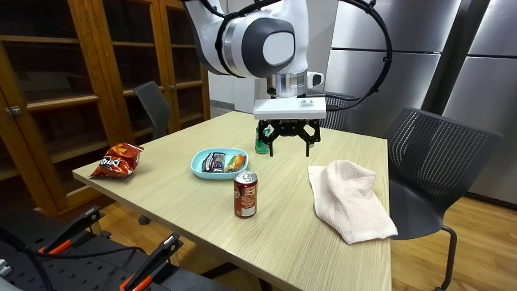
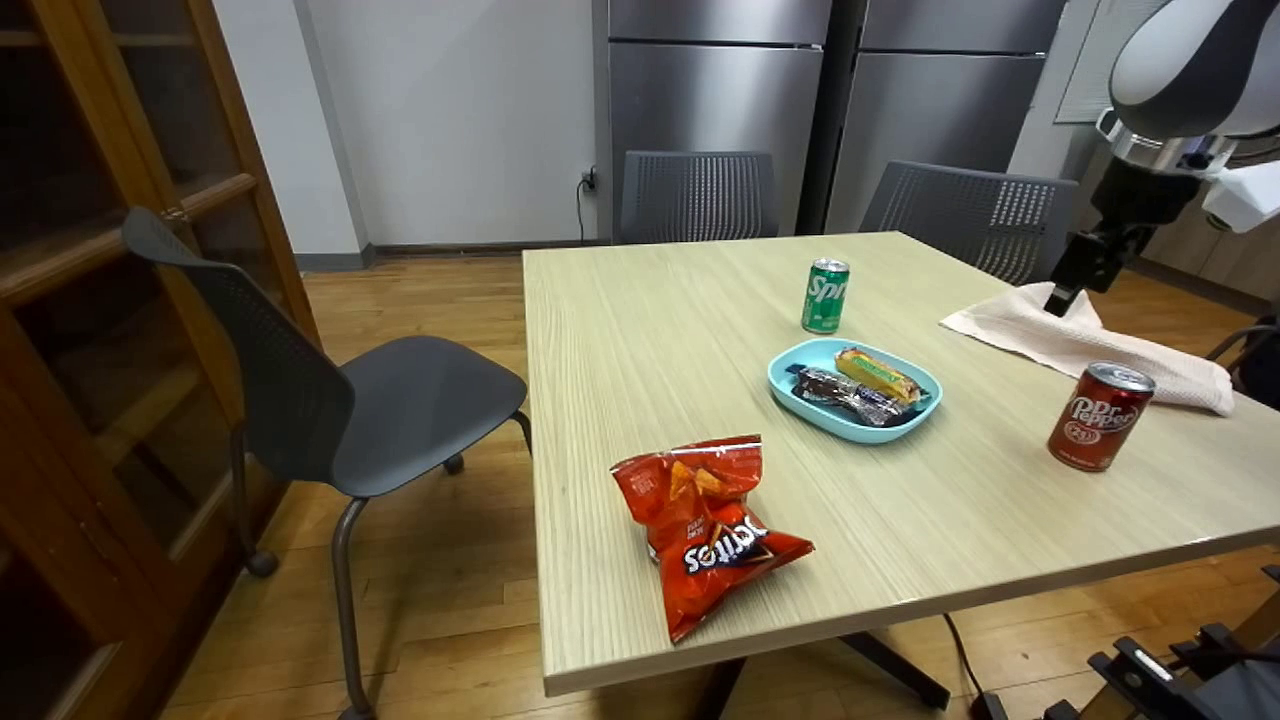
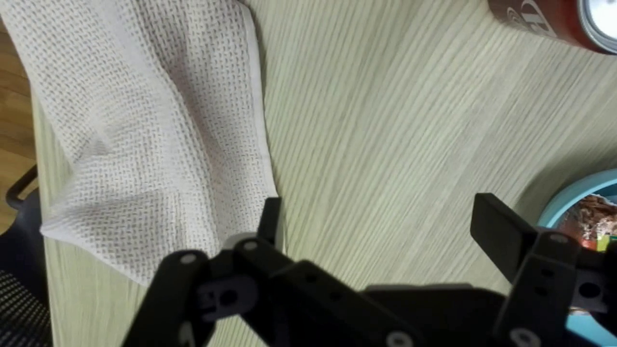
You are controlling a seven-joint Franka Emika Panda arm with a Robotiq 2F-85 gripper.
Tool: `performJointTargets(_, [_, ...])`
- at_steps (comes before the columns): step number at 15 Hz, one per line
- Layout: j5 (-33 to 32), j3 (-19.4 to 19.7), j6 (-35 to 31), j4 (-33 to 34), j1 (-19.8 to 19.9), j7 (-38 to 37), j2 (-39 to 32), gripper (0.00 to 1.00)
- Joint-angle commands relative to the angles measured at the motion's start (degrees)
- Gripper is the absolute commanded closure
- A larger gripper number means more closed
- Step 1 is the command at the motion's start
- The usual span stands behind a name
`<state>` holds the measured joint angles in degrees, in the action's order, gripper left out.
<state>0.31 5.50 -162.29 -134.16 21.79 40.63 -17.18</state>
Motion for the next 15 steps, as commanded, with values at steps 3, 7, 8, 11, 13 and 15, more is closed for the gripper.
performJointTargets(3, [-1.11,2.68,-1.30,4.00,-0.04,-4.39,-4.09,0.00])
performJointTargets(7, [-5.76,6.75,-3.10,7.12,-2.22,-10.65,-8.57,0.00])
performJointTargets(8, [-6.71,7.08,-3.26,7.99,-2.15,-11.85,-9.81,0.00])
performJointTargets(11, [-9.26,8.09,-3.05,10.69,-2.35,-15.53,-13.26,0.00])
performJointTargets(13, [-10.45,8.84,-2.84,12.51,-2.77,-17.52,-15.43,0.00])
performJointTargets(15, [-11.09,9.11,-2.05,14.17,-2.83,-18.66,-17.29,0.00])
